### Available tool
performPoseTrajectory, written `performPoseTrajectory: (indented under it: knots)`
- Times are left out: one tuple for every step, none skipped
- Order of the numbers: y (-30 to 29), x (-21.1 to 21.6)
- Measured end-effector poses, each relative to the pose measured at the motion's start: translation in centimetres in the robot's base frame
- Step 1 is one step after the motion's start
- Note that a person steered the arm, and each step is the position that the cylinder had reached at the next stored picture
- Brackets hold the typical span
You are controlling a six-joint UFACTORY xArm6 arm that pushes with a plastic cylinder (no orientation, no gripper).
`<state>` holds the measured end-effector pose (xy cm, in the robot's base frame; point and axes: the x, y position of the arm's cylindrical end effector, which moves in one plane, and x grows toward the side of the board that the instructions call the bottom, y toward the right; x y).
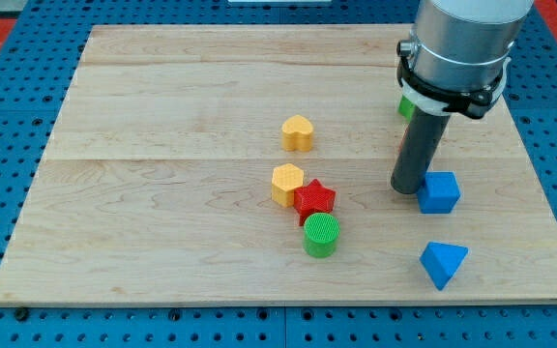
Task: Place the yellow heart to the top side of the green star
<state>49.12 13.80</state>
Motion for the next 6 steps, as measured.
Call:
performPoseTrajectory:
  knots:
    - [-2.1,0.3]
    - [-5.7,-2.4]
    - [-9.8,-5.9]
    - [-13.1,-10.3]
    - [-13.5,-9.1]
    - [-18.0,-8.9]
